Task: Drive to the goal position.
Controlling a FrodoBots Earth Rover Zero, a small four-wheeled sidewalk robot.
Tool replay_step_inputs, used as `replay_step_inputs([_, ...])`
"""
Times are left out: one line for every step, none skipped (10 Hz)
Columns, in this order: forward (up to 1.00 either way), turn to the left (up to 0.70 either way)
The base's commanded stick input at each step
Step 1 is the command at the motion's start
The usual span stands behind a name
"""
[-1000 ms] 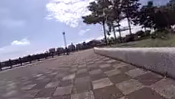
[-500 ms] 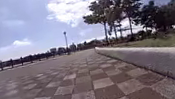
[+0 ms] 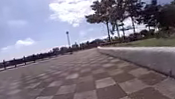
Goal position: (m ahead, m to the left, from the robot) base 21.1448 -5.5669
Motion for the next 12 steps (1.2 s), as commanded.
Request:
replay_step_inputs([0.00, 0.39])
replay_step_inputs([0.00, 0.20])
replay_step_inputs([0.00, 0.04])
replay_step_inputs([0.00, 0.00])
replay_step_inputs([0.00, 0.00])
replay_step_inputs([0.00, 0.00])
replay_step_inputs([0.00, 0.00])
replay_step_inputs([0.00, 0.00])
replay_step_inputs([0.00, 0.00])
replay_step_inputs([0.00, 0.00])
replay_step_inputs([0.00, 0.00])
replay_step_inputs([0.00, 0.00])
